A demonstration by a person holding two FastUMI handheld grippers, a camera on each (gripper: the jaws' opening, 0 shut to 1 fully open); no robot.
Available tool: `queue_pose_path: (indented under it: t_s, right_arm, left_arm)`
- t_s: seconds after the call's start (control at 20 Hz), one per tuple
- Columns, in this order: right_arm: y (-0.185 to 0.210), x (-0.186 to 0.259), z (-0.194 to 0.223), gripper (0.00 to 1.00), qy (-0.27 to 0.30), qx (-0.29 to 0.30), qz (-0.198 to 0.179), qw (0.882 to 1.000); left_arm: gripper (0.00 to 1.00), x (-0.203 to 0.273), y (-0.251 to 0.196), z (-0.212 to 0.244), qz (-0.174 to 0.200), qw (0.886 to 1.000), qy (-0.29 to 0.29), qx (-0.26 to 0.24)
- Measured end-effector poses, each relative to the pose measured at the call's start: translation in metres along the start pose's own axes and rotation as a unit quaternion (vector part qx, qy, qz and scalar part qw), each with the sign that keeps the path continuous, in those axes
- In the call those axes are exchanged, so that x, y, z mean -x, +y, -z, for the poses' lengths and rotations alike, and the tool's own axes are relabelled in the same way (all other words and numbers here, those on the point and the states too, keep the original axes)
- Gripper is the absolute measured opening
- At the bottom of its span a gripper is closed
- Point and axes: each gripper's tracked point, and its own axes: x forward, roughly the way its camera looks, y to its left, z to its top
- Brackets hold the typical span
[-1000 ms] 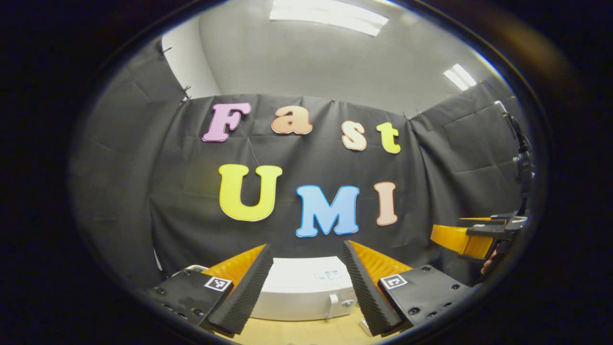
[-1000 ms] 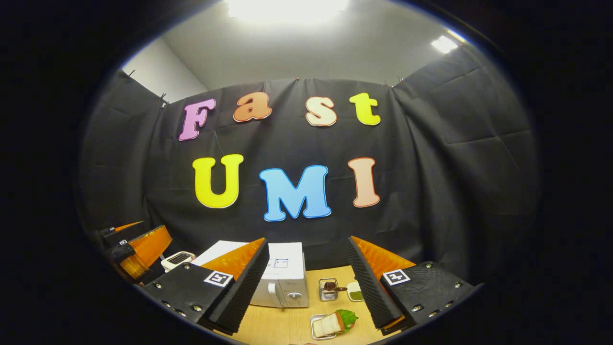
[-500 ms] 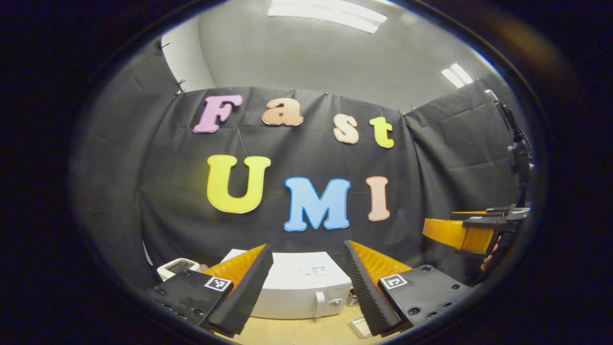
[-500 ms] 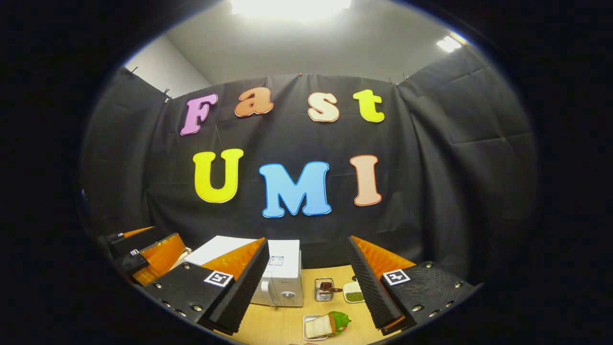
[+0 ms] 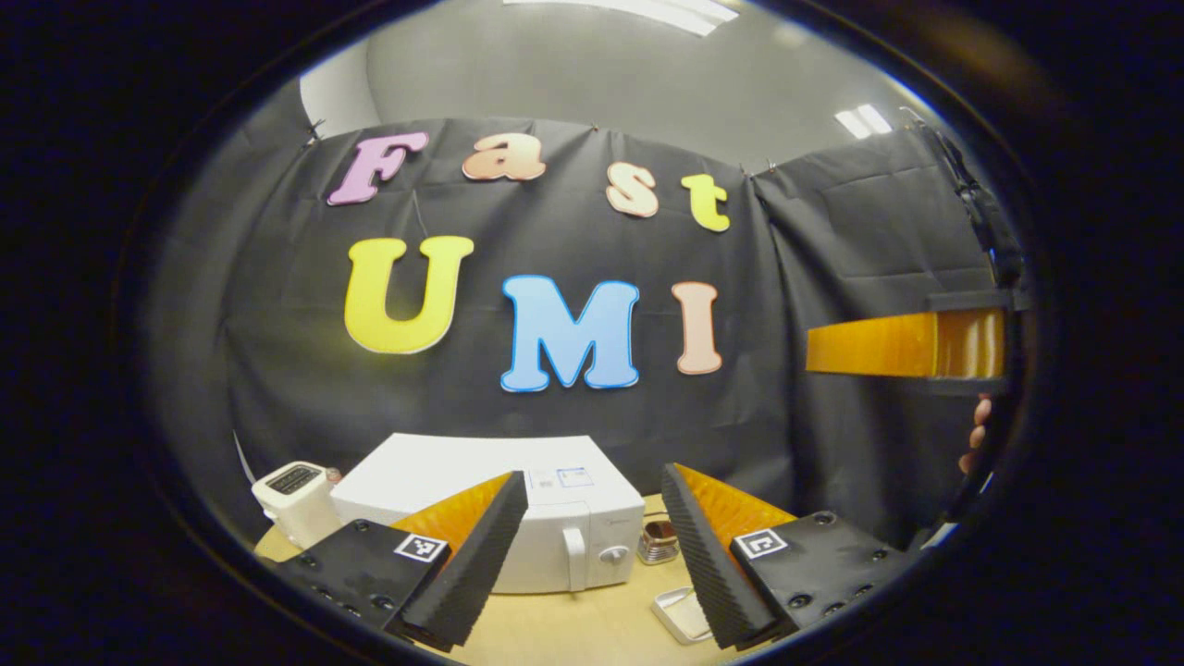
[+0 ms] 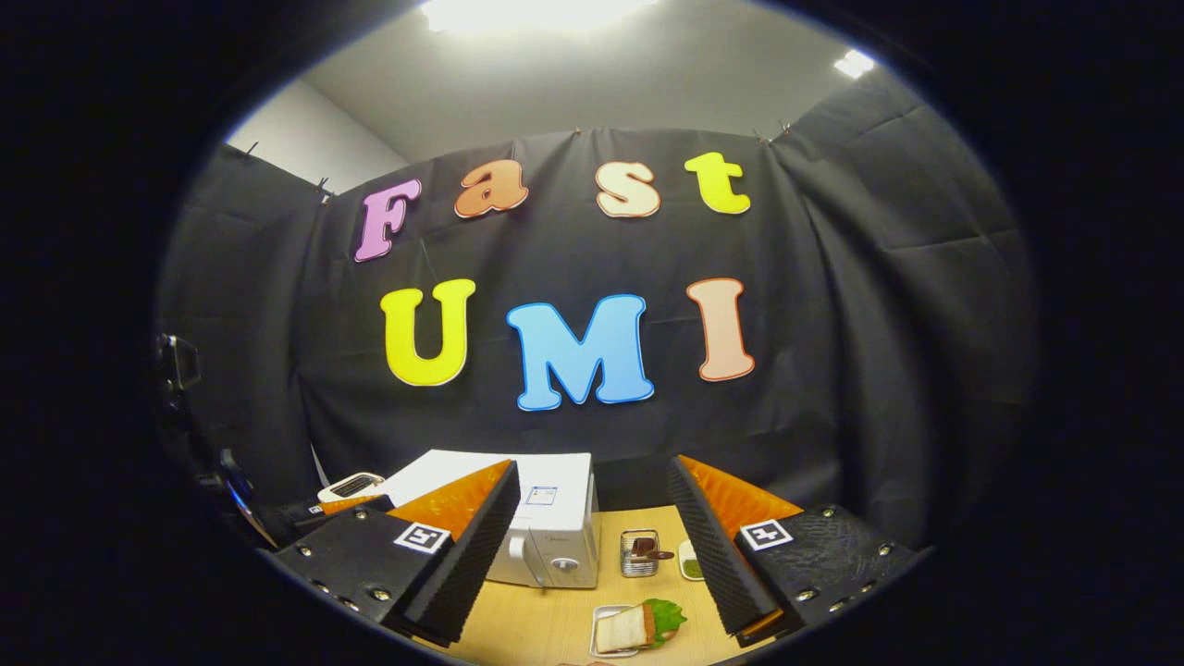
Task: Open the microwave oven with the left hand, put the food in, and close the microwave oven.
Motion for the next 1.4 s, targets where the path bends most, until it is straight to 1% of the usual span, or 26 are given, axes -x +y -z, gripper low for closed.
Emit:
queue_pose_path:
  t_s: [0.1, 0.2, 0.3, 0.4, 0.5, 0.65, 0.7, 0.8, 0.85, 0.9, 0.95, 1.0, 1.05, 1.1, 1.15, 1.2, 1.3, 1.4]
  right_arm:
    - [-0.01, -0.005, 0.005, 0.98, 0.004, 0.005, 0.003, 1.0]
    - [-0.02, -0.008, 0.011, 0.98, 0.008, 0.006, 0.004, 1.0]
    - [-0.029, -0.012, 0.017, 0.98, 0.016, -0.002, -0.001, 1.0]
    - [-0.043, -0.017, 0.02, 0.98, 0.021, -0.008, 0.007, 1.0]
    - [-0.059, -0.019, 0.021, 0.98, 0.022, -0.003, 0.019, 1.0]
    - [-0.078, -0.026, 0.025, 0.98, 0.029, -0.001, 0.032, 0.999]
    - [-0.083, -0.029, 0.028, 0.98, 0.032, -0.003, 0.036, 0.999]
    - [-0.089, -0.033, 0.033, 0.98, 0.041, -0.013, 0.038, 0.998]
    - [-0.091, -0.035, 0.036, 0.98, 0.045, -0.019, 0.038, 0.998]
    - [-0.094, -0.035, 0.04, 0.98, 0.049, -0.02, 0.039, 0.998]
    - [-0.096, -0.038, 0.042, 0.98, 0.052, -0.016, 0.039, 0.998]
    - [-0.097, -0.039, 0.045, 0.98, 0.056, -0.011, 0.038, 0.998]
    - [-0.098, -0.041, 0.047, 0.98, 0.059, -0.007, 0.035, 0.998]
    - [-0.098, -0.042, 0.049, 0.98, 0.061, -0.005, 0.033, 0.998]
    - [-0.098, -0.043, 0.048, 0.98, 0.062, -0.004, 0.031, 0.998]
    - [-0.099, -0.043, 0.048, 0.98, 0.061, -0.006, 0.031, 0.998]
    - [-0.099, -0.043, 0.049, 0.98, 0.06, -0.014, 0.03, 0.998]
    - [-0.101, -0.041, 0.051, 0.98, 0.06, -0.018, 0.032, 0.997]
  left_arm:
    - [0.99, -0.022, 0.003, 0.034, -0.01, 0.999, 0.033, 0.008]
    - [0.96, -0.045, 0.001, 0.071, -0.012, 0.998, 0.067, 0.016]
    - [0.97, -0.065, -0.002, 0.106, -0.007, 0.994, 0.105, 0.029]
    - [0.97, -0.083, -0.001, 0.133, -0.013, 0.99, 0.132, 0.043]
    - [0.97, -0.098, 0.004, 0.153, -0.026, 0.987, 0.152, 0.048]
    - [0.98, -0.118, 0.015, 0.18, -0.038, 0.982, 0.181, 0.038]
    - [0.97, -0.123, 0.015, 0.191, -0.036, 0.98, 0.192, 0.037]
    - [0.92, -0.129, 0.017, 0.208, -0.039, 0.977, 0.206, 0.042]
    - [0.86, -0.134, 0.021, 0.214, -0.044, 0.976, 0.212, 0.04]
    - [0.85, -0.138, 0.024, 0.217, -0.05, 0.975, 0.214, 0.035]
    - [0.73, -0.142, 0.025, 0.222, -0.05, 0.974, 0.218, 0.03]
    - [0.66, -0.145, 0.021, 0.225, -0.042, 0.973, 0.223, 0.03]
    - [0.54, -0.141, 0.015, 0.223, -0.036, 0.973, 0.226, 0.029]
    - [0.43, -0.148, 0.016, 0.229, -0.039, 0.974, 0.224, 0.012]
    - [0.32, -0.143, 0.016, 0.227, -0.039, 0.973, 0.226, 0.003]
    - [0.31, -0.143, 0.016, 0.225, -0.04, 0.974, 0.224, 0.004]
    - [0.21, -0.144, 0.016, 0.227, -0.043, 0.973, 0.226, 0.014]
    - [0.16, -0.142, 0.016, 0.225, -0.043, 0.973, 0.227, 0.014]
